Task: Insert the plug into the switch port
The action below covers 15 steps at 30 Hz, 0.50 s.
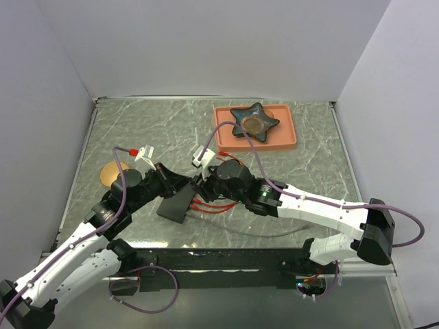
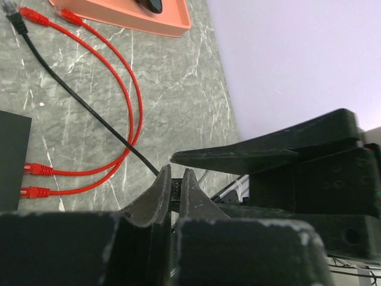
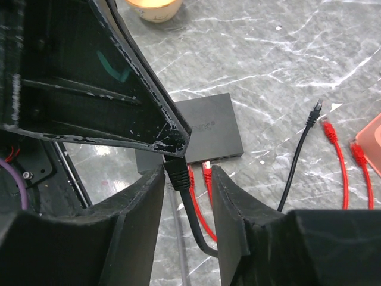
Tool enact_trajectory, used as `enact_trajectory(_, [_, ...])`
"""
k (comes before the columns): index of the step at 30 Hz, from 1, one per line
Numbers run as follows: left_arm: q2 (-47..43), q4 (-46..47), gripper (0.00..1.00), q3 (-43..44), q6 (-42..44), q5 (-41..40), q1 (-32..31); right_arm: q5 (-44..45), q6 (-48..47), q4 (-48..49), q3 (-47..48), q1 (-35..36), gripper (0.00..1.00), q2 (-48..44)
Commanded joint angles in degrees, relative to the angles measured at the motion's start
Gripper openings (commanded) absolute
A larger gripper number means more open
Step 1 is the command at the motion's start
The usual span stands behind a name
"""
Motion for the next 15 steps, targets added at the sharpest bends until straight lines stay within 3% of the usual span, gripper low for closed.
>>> enact_trajectory(1, [-1.5,0.1,0.01,2.8,-0.9,-0.4,-0.1,0.0,-0.2,2.1,1.8,0.5,0.46,0.4])
enact_trajectory(3, [-1.9,0.1,0.01,2.8,-0.9,-0.4,-0.1,0.2,-0.2,2.2,1.6,0.5,0.46,0.5])
enact_trajectory(6, [-2.0,0.2,0.01,2.7,-0.9,-0.2,-0.1,0.8,0.2,2.7,0.9,0.5,0.31,0.0])
enact_trajectory(8, [-1.6,0.2,0.01,2.7,-0.8,0.0,-0.1,1.0,0.4,2.8,0.9,0.5,0.29,-0.1])
enact_trajectory(12, [-0.4,0.8,0.01,2.8,-0.8,1.1,-0.1,1.6,0.7,2.8,1.2,0.7,0.44,-0.9])
enact_trajectory(15, [0.2,1.1,0.01,2.7,-0.9,1.6,-0.1,1.8,0.7,3.4,0.7,0.8,0.47,-2.0])
